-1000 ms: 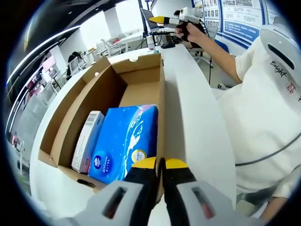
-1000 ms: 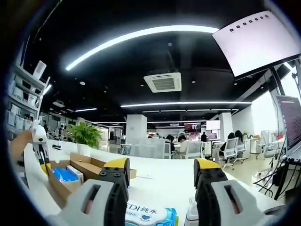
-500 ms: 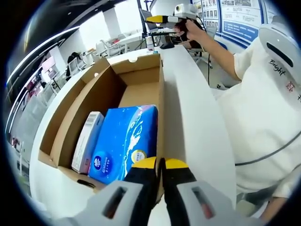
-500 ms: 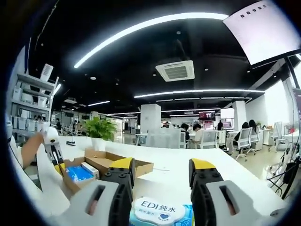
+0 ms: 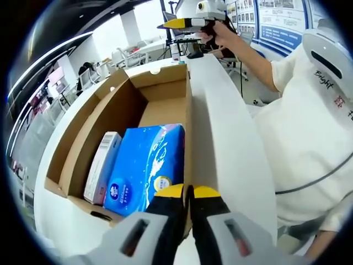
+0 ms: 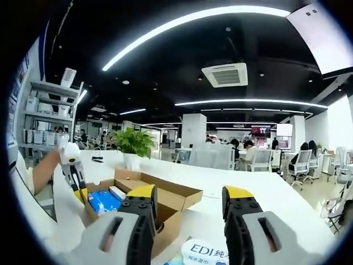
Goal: Operate the shoe box by opening the lid, removing the specified soft item, and placing it in the target area until the item is outside and the box remains undamaged.
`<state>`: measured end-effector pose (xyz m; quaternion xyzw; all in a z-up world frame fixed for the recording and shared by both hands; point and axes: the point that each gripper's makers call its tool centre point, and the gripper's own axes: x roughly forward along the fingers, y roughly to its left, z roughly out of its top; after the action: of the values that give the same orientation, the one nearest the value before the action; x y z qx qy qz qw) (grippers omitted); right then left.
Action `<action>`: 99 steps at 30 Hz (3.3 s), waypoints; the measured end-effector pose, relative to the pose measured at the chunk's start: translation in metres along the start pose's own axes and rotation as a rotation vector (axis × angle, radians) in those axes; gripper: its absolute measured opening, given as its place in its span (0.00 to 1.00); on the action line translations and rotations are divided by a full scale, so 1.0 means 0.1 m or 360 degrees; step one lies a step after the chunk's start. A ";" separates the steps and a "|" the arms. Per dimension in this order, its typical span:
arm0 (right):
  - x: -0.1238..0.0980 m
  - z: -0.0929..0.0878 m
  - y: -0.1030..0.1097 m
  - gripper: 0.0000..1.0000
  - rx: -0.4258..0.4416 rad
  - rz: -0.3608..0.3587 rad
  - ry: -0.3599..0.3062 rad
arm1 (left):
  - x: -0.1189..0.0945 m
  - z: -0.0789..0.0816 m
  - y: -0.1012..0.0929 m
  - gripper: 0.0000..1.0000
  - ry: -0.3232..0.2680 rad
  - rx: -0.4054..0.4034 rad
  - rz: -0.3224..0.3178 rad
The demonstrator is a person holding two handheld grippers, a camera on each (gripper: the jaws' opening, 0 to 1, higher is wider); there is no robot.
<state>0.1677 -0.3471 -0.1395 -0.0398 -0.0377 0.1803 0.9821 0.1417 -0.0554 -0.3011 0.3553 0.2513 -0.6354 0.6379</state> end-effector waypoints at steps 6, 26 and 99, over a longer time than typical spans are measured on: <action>0.11 0.00 0.17 0.44 -0.0077 0.0091 0.0026 | 0.00 0.00 0.00 0.02 0.0000 0.0001 0.0001; 0.37 -0.22 0.76 0.41 -0.0129 0.0633 0.0208 | 0.00 0.00 0.00 0.02 0.0002 -0.0002 0.0000; 1.18 -0.79 2.43 0.57 -0.0723 0.1554 0.0819 | 0.00 0.00 0.00 0.02 -0.0005 -0.0005 -0.0006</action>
<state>0.1990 -0.0837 -0.2329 -0.3040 0.1866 0.5830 0.7300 0.1416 -0.0553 -0.3007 0.3528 0.2520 -0.6367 0.6377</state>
